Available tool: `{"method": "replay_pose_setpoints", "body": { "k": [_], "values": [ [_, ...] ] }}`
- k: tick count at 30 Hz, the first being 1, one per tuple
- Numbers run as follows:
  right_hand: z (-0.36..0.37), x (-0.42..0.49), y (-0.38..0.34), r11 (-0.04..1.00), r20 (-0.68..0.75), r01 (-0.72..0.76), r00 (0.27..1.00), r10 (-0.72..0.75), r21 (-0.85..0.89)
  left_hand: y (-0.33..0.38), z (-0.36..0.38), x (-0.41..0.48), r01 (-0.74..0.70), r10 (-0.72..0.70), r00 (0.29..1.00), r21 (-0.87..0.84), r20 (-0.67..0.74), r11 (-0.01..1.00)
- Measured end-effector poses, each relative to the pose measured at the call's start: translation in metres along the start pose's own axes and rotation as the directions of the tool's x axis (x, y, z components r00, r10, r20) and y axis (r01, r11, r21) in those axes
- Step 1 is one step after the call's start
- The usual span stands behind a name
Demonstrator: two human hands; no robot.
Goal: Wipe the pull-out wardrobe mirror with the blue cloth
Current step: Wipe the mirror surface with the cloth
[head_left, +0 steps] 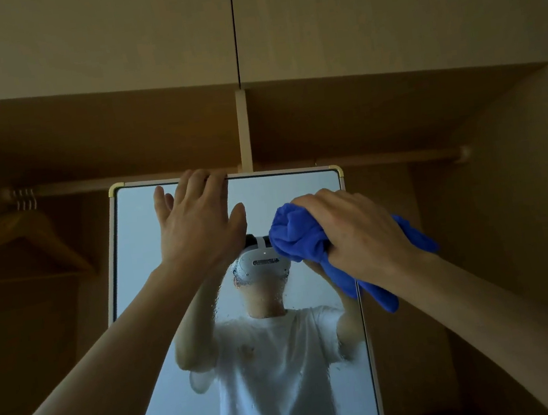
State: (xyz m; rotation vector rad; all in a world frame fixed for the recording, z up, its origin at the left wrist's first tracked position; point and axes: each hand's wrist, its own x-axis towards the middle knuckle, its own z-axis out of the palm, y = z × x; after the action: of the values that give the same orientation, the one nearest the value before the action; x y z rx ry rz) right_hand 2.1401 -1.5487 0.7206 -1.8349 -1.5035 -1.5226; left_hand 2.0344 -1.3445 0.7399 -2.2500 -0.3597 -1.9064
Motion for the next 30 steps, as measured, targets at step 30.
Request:
{"method": "replay_pose_setpoints", "body": {
  "k": [30],
  "values": [
    [-0.001,0.014,0.008,0.863,-0.229,-0.505,0.839,0.495,0.013,-0.045,-0.017,-0.017,0.100,-0.101,0.995,-0.037,-0.009,0.994]
  ]
}}
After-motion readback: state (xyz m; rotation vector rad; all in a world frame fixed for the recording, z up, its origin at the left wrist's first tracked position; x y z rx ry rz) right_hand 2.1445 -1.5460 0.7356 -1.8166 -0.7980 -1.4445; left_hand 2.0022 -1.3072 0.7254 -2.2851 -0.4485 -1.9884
